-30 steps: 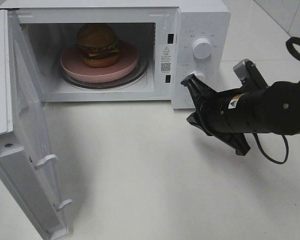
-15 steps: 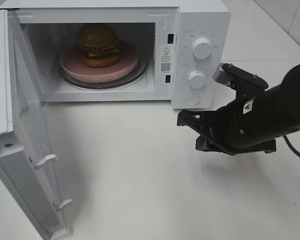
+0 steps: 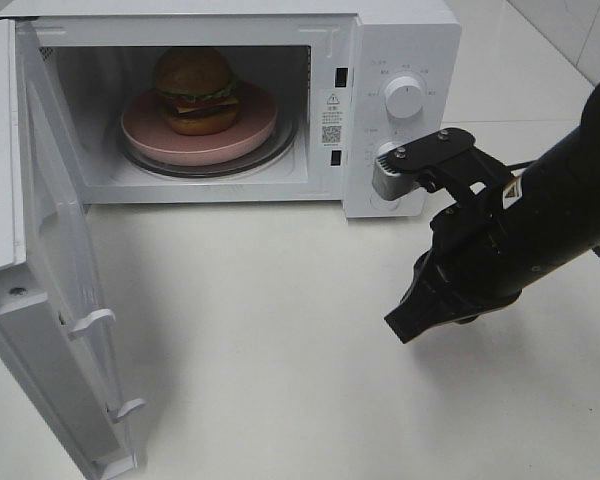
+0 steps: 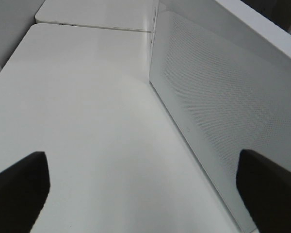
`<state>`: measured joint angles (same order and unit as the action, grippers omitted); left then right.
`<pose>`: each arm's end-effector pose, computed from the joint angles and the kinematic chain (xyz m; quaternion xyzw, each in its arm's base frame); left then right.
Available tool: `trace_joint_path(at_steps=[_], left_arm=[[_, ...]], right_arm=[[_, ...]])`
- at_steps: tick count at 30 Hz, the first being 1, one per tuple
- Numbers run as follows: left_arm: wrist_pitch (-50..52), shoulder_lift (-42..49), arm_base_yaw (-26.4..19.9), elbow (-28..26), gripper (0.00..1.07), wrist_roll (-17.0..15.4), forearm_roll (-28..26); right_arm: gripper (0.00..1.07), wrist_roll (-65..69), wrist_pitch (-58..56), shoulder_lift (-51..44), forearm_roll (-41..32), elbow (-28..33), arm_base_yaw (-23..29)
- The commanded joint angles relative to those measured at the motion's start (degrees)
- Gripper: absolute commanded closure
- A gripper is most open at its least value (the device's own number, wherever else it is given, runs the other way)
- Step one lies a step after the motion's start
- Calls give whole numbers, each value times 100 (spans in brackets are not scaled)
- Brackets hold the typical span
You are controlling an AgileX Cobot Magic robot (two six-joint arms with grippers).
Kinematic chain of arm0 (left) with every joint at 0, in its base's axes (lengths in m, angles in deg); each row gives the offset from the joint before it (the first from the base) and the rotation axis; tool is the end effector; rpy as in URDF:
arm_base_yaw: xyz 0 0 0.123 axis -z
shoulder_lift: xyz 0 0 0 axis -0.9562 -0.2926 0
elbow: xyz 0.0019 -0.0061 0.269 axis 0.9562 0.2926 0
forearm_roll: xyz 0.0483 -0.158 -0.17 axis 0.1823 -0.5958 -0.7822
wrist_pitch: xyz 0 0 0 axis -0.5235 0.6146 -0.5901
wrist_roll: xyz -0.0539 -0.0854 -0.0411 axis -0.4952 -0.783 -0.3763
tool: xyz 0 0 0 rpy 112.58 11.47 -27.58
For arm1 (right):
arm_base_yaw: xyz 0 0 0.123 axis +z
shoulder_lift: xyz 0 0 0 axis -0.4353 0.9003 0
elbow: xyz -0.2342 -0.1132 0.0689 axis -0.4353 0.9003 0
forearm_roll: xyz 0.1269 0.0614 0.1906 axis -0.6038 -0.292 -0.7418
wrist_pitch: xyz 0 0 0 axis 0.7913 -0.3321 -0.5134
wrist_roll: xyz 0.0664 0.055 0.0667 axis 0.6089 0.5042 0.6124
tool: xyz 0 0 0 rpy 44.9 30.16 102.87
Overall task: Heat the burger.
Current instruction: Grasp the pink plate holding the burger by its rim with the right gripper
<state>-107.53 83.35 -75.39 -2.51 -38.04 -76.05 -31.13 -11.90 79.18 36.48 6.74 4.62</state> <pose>0.0137 -0.0072 0.2667 -0.0162 0.8437 -0.0302 0.5358 0.2247 0.1450 0.1672 -0.3387 0.9115 0.0918 0.2148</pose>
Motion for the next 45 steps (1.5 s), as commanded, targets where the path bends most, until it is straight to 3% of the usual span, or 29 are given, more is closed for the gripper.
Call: trace_joint_path(at_steps=[1, 6, 8, 11, 22, 25, 27, 28, 29, 30, 31, 32, 34, 35, 39, 45], left_arm=[[40, 115, -23, 23, 7, 0, -29], [40, 115, -23, 23, 7, 0, -29], [40, 115, -23, 23, 7, 0, -29], [40, 115, -23, 23, 7, 0, -29], [40, 115, -23, 23, 7, 0, -29], [40, 115, -23, 23, 7, 0, -29], [40, 115, -23, 23, 7, 0, -29], [40, 115, -23, 23, 7, 0, -29], [40, 115, -23, 23, 7, 0, -29], [40, 115, -23, 23, 7, 0, -29], [40, 115, -23, 23, 7, 0, -29], [40, 115, -23, 23, 7, 0, -29], [40, 115, -23, 23, 7, 0, -29], [40, 115, -23, 23, 7, 0, -29], [40, 115, -23, 23, 7, 0, -29], [40, 115, -23, 23, 7, 0, -29]], right_arm=[[101, -928, -384, -34, 115, -206, -34], [100, -2590, -596, -34, 825, -441, -34], [99, -3919, -516, -34, 1312, -476, -34], [98, -4566, -355, -34, 1346, -476, -34], [95, -5288, 149, -34, 1684, -556, -34], [89, -5283, 298, -34, 1736, -659, -34], [77, -5231, 504, -34, 1736, -739, -6], [77, -5231, 504, -34, 1736, -739, -6], [65, -5145, 733, -34, 1811, -745, 97], [65, -5145, 733, -34, 1811, -745, 97], [58, -5088, 865, -34, 1879, -745, 126], [43, -4910, 1106, -34, 1960, -745, 201], [37, -4824, 1203, -34, 1988, -751, 241], [24, -4595, 1243, 6, 2063, -825, 321], [16, -4320, 1238, 120, 2212, -991, 367], [18, -3913, 1180, 539, 2785, -1507, 688]])
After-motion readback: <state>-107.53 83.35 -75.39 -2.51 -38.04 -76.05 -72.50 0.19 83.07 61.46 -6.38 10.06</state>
